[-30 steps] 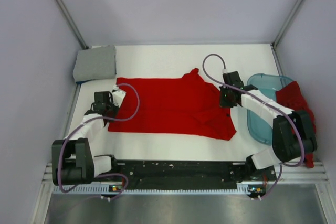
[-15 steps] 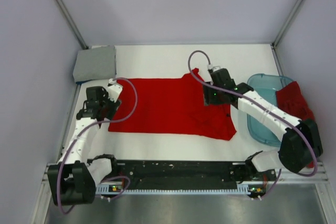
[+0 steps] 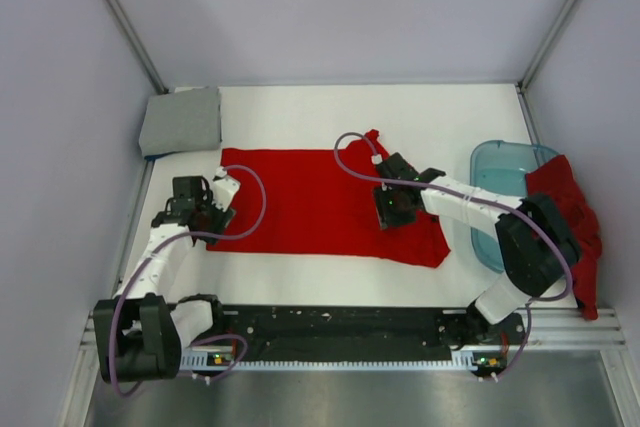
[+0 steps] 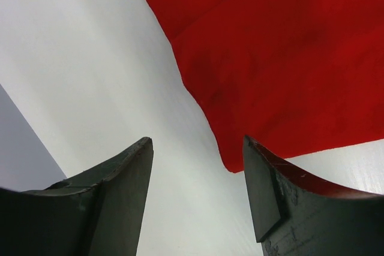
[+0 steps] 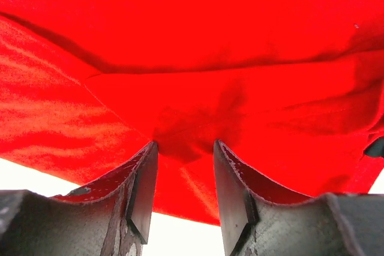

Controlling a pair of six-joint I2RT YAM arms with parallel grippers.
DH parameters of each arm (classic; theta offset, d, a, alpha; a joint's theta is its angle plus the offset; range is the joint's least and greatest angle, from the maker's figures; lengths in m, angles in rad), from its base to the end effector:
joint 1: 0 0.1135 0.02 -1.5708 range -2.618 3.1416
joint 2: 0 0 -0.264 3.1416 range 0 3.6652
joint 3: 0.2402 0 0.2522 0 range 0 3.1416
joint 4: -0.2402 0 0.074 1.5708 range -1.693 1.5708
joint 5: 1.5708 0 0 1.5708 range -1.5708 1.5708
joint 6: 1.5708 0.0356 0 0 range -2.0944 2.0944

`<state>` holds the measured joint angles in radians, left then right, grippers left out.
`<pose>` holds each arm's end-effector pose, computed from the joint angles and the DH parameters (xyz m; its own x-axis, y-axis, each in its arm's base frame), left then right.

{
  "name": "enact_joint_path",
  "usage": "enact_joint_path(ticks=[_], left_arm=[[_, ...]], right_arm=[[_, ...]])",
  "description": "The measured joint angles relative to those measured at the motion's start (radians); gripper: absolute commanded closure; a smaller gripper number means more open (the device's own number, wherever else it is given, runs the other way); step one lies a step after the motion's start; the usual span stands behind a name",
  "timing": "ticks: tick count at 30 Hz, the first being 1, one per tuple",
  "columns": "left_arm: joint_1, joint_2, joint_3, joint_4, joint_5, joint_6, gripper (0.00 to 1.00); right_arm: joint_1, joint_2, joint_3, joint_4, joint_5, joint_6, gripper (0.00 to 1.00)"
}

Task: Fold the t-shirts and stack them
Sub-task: Fold the flattened tshirt in 1/3 of the way

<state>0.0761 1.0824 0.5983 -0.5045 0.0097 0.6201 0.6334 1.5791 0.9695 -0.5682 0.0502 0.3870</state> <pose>0.2006 0.0149 0.1942 -0.7189 0.5280 -0.4522 0.4264 0.8487 0.3129 0.2423 0.1757 0.1852 -0.9068 -0.1982 -0.3721 -0.2521 0.9624 0.1016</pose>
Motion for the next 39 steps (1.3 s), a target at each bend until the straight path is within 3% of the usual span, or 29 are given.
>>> enact_joint_path(ticks=[10, 12, 15, 16, 17, 29, 39], left_arm=[[0.0, 0.0, -0.015, 0.004, 0.0, 0.0, 0.34], [0.0, 0.0, -0.017, 0.004, 0.0, 0.0, 0.34], [0.0, 0.0, -0.018, 0.004, 0.0, 0.0, 0.35], [0.0, 0.001, -0.018, 0.004, 0.0, 0.0, 0.35], [0.0, 0.002, -0.018, 0.004, 0.0, 0.0, 0.35], [0.0, -0.02, -0.019, 0.003, -0.026, 0.011, 0.34], [0.0, -0.02, -0.019, 0.002, -0.037, 0.011, 0.34]], right_arm=[[0.01, 0.008, -0.003, 0.013, -0.078, 0.026, 0.58], [0.02, 0.012, -0.007, 0.02, -0.079, 0.03, 0.67], [0.031, 0.038, -0.007, 0.027, -0.071, 0.029, 0.86], [0.032, 0.051, -0.007, 0.027, -0.062, 0.029, 0.96], [0.032, 0.064, -0.007, 0.028, -0.053, 0.028, 1.0], [0.032, 0.078, 0.112, -0.005, 0.024, -0.048, 1.0], [0.032, 0.208, 0.243, -0.002, 0.036, -0.195, 0.98]])
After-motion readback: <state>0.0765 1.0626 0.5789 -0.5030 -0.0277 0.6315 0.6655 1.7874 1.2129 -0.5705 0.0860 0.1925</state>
